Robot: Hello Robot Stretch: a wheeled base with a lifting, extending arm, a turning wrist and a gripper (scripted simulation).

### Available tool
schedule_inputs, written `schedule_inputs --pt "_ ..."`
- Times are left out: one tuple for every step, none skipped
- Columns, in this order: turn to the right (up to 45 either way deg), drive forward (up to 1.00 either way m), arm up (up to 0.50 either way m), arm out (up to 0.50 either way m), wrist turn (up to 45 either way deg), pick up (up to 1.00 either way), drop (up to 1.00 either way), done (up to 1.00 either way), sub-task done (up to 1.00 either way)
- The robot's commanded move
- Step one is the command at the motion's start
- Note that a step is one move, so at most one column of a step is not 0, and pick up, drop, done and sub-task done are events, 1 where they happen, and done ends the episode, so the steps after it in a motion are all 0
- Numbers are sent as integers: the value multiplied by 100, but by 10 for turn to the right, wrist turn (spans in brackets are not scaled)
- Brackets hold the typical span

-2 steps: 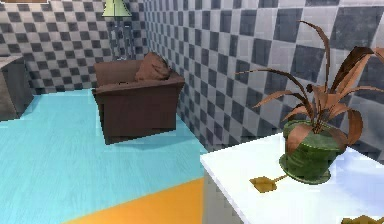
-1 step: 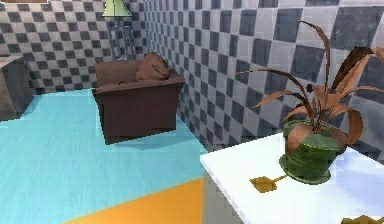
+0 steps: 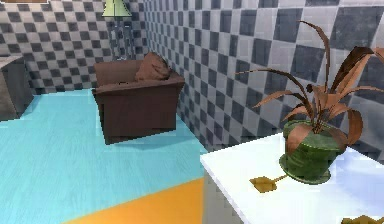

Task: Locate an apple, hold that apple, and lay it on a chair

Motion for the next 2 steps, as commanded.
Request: schedule_inputs --pt "0 0 0 0 450 0 0 0 0" --pt "0 0 0 0 120 0 0 0 0"
